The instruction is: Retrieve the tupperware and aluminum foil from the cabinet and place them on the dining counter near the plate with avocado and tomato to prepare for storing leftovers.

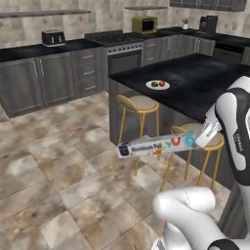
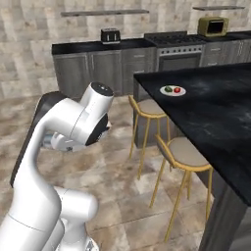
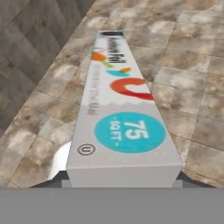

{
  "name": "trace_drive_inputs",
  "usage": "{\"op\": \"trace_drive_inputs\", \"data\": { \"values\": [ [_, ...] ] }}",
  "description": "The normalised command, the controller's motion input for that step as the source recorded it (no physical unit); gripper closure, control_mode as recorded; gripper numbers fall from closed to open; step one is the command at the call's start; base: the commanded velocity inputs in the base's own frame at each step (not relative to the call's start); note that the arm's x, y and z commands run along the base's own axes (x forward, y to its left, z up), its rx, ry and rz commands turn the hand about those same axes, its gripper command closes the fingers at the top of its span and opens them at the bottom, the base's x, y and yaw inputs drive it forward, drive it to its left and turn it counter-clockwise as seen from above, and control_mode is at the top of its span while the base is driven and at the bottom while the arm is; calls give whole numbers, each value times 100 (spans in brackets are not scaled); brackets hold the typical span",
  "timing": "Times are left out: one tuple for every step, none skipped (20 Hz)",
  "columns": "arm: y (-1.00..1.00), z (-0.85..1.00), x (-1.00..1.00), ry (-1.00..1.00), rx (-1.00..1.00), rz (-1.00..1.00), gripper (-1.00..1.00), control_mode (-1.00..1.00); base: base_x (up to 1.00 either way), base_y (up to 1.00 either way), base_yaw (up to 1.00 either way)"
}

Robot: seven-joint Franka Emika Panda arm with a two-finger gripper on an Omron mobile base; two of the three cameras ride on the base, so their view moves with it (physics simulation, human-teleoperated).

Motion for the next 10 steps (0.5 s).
{"op": "trace_drive_inputs", "data": {
  "values": [
    [0,0,0,0,0,0,100,100,79,86,-66],
    [0,0,0,0,0,0,100,100,79,86,-65],
    [0,0,0,0,0,0,100,100,79,89,-65],
    [0,0,0,0,0,0,100,100,79,94,-64],
    [0,0,0,0,0,0,100,100,80,96,-63],
    [0,0,0,0,0,0,100,100,81,98,-62],
    [0,0,0,0,0,0,100,100,83,99,-61],
    [0,0,0,0,0,0,100,100,84,100,-60],
    [0,0,0,0,0,0,100,100,85,100,-60],
    [0,0,0,0,0,0,100,100,86,100,-59]
  ]
}}
